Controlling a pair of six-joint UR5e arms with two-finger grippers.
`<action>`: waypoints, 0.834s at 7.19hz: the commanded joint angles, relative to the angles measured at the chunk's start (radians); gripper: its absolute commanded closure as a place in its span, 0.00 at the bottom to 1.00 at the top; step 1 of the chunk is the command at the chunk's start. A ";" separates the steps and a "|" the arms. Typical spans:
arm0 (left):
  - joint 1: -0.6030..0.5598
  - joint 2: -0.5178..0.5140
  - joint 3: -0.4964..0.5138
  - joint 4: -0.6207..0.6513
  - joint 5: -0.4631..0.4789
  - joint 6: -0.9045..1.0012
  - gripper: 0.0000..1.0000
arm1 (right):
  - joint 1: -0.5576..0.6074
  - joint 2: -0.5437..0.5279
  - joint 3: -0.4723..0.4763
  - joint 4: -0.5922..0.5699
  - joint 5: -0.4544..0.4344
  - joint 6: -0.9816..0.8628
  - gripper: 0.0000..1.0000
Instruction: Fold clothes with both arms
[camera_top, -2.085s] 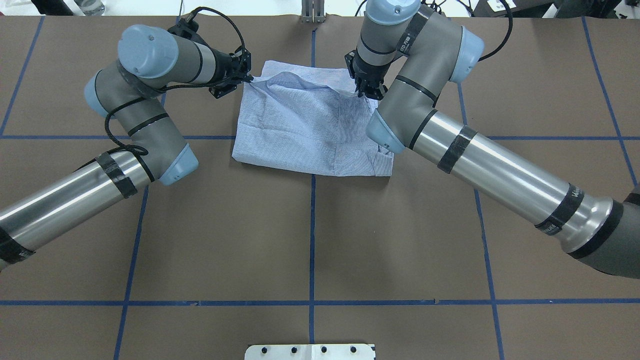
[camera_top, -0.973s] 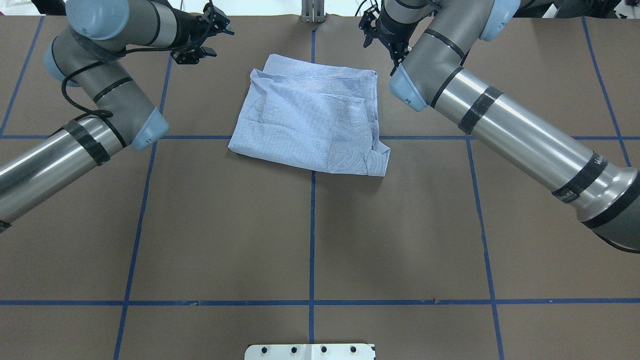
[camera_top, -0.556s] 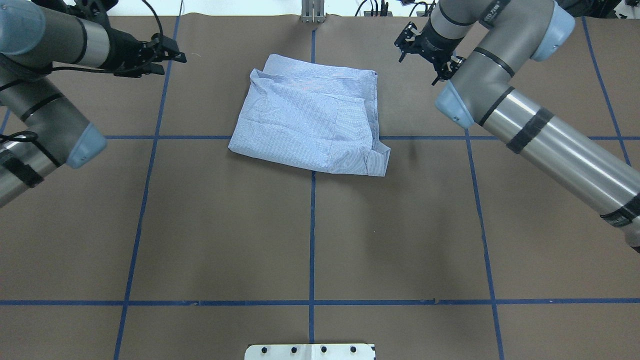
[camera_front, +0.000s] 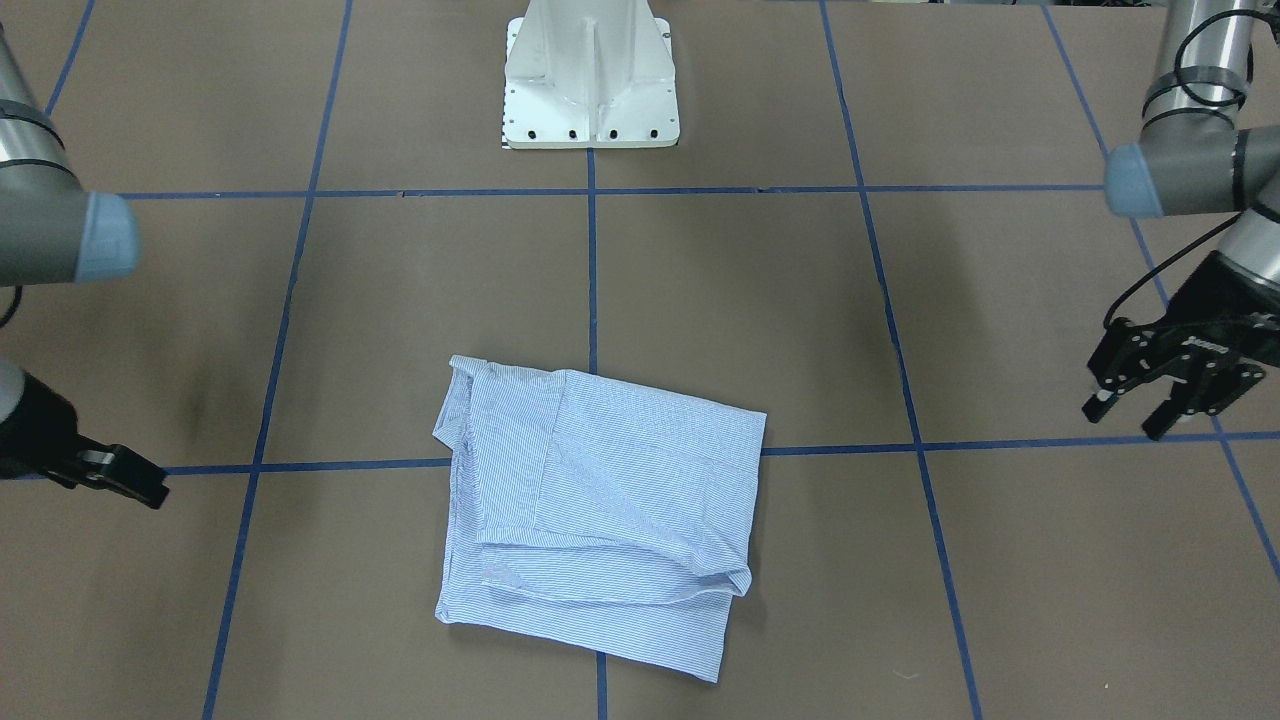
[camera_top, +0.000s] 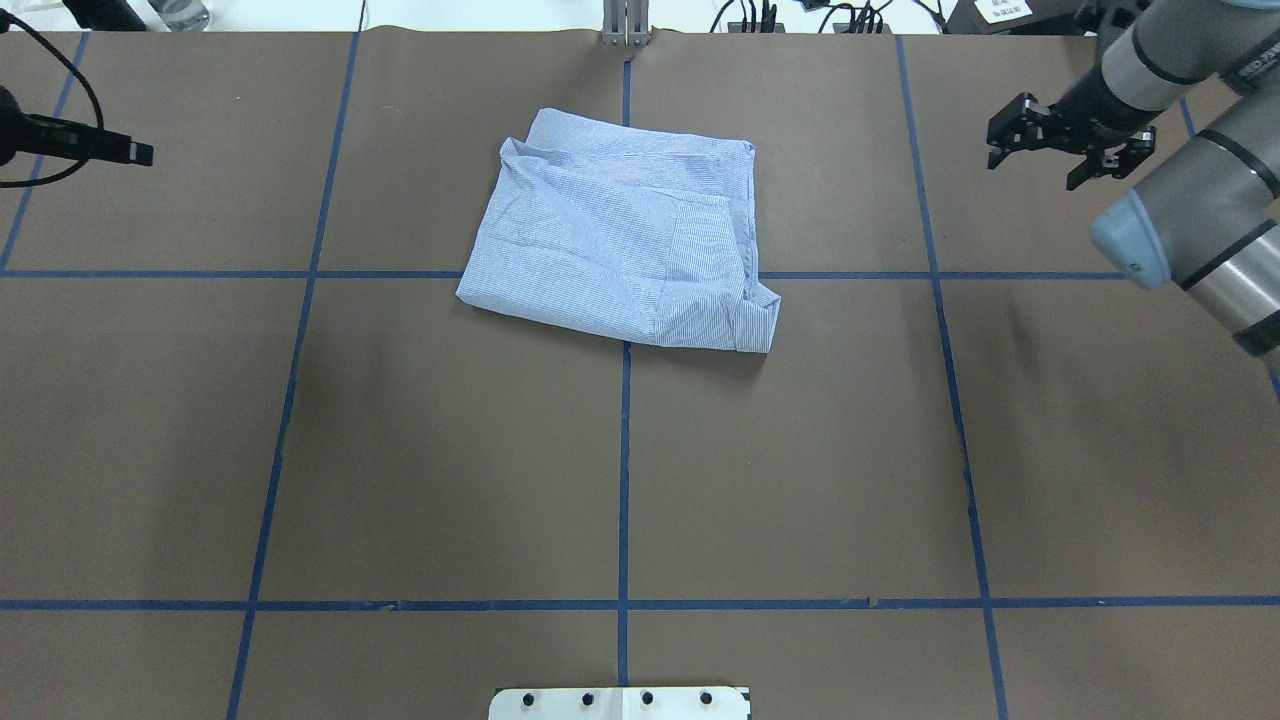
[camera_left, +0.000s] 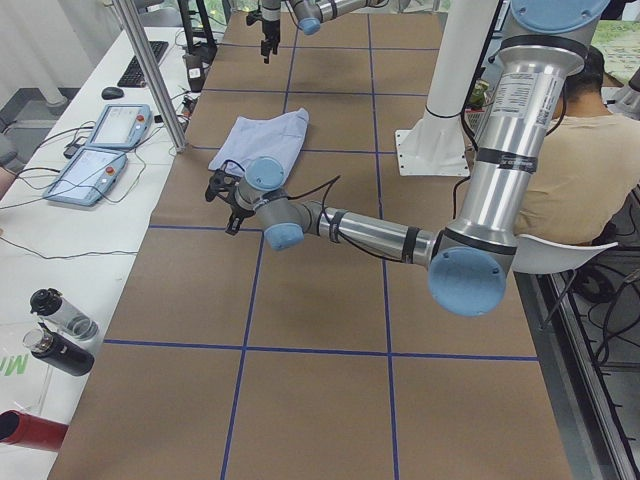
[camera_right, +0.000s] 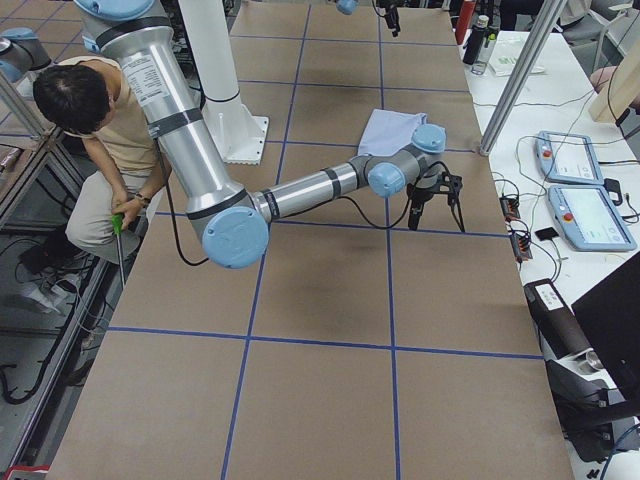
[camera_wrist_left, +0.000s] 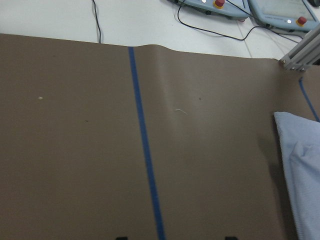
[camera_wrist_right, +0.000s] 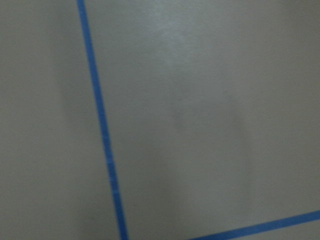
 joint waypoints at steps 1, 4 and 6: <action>-0.130 0.052 -0.040 0.253 -0.065 0.401 0.27 | 0.116 -0.178 0.070 0.000 0.040 -0.285 0.00; -0.253 0.038 -0.052 0.505 -0.065 0.601 0.00 | 0.220 -0.356 0.119 0.004 0.063 -0.495 0.00; -0.256 0.052 -0.101 0.582 -0.068 0.603 0.00 | 0.230 -0.395 0.123 0.001 0.068 -0.630 0.00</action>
